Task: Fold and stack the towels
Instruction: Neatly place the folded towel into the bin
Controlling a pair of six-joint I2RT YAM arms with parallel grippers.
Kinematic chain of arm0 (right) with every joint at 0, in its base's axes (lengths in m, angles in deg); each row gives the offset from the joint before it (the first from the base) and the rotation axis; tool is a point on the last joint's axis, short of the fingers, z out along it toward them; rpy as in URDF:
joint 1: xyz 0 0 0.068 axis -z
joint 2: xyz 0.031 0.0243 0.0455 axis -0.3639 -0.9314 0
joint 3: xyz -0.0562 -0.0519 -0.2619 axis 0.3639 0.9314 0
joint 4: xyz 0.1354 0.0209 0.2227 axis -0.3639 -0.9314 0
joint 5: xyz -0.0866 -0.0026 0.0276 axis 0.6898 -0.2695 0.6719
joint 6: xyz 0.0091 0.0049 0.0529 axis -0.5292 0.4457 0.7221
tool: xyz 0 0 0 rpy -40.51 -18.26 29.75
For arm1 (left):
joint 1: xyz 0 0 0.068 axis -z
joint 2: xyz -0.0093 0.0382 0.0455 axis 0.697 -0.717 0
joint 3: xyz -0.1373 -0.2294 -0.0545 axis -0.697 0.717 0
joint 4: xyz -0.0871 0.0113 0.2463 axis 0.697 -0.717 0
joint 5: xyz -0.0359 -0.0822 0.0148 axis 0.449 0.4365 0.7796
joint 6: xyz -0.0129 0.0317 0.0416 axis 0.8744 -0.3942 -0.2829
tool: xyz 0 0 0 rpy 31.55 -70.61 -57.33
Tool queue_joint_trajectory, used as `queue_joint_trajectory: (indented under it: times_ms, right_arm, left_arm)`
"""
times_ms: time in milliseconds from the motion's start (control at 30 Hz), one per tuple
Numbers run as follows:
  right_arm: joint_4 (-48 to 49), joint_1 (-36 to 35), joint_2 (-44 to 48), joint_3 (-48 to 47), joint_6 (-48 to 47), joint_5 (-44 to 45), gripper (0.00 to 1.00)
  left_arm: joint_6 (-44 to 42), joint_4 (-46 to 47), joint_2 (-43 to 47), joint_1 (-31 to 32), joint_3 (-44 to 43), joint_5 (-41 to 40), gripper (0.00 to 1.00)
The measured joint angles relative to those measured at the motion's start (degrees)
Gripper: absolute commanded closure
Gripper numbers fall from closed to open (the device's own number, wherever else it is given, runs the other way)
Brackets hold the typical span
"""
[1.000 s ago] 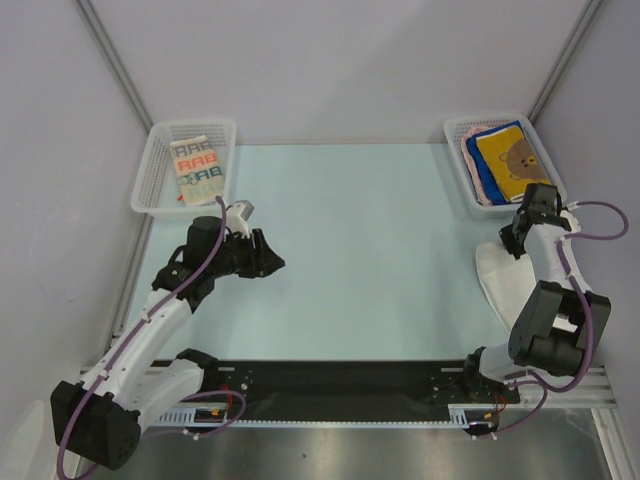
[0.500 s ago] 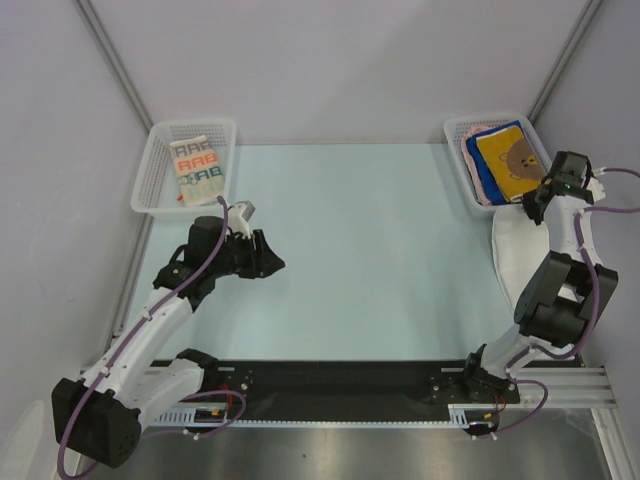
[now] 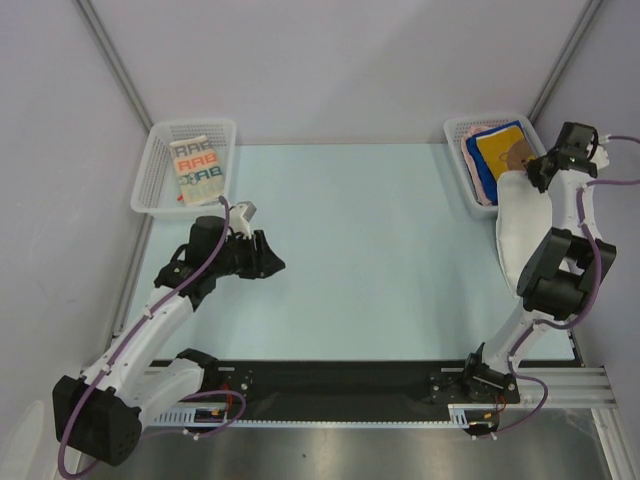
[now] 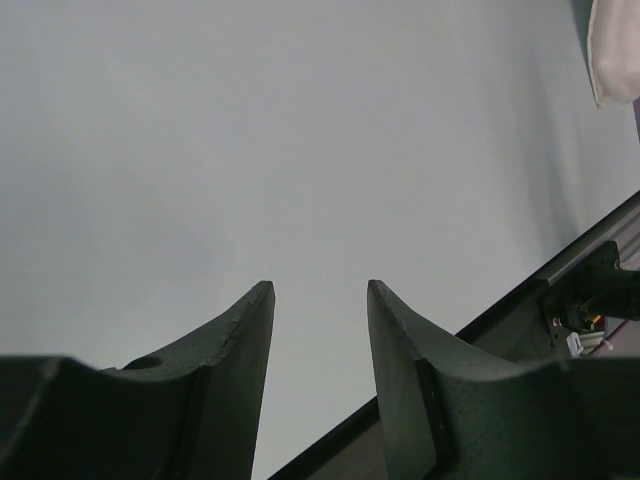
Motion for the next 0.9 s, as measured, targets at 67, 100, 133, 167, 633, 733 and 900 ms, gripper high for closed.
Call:
queue_joint_trajectory:
  times_ms: [67,100,133,167,633,733,900]
  right_arm:
    - [0.0,-0.3,-1.1,-3.0,0.0,0.0,1.00]
    - [0.2,-0.5,-1.6,-4.5,0.0,0.0,1.00]
    - [0.1,-0.8,-2.2,-6.1,0.0,0.0,1.00]
    - [0.0,-1.0,-2.9,-7.8,-0.1,0.1,1.00]
    - [1.7,-5.6,-16.0,-28.0,-0.7,2.1,1.00]
    - [2.2,-6.5,-18.6,-30.1,-0.7,2.3,1.00]
    - [2.3,-7.7,-22.8,-34.4,-1.1,3.0,1.00]
  left_arm:
    - [-0.3,0.0,-0.3,0.0,0.0,0.2,0.52]
    - [-0.3,0.0,-0.5,0.0,0.0,0.4,0.52]
    - [-0.4,0.0,-0.7,0.0,0.0,0.5,0.52]
    - [-0.4,0.0,-0.9,0.0,0.0,0.7,0.52]
    - [-0.9,0.0,-2.8,0.0,0.0,0.9,0.53]
    - [-0.9,0.0,-2.9,0.0,0.0,0.8,0.53]
    - [-1.2,0.0,-3.3,0.0,0.0,0.8,0.53]
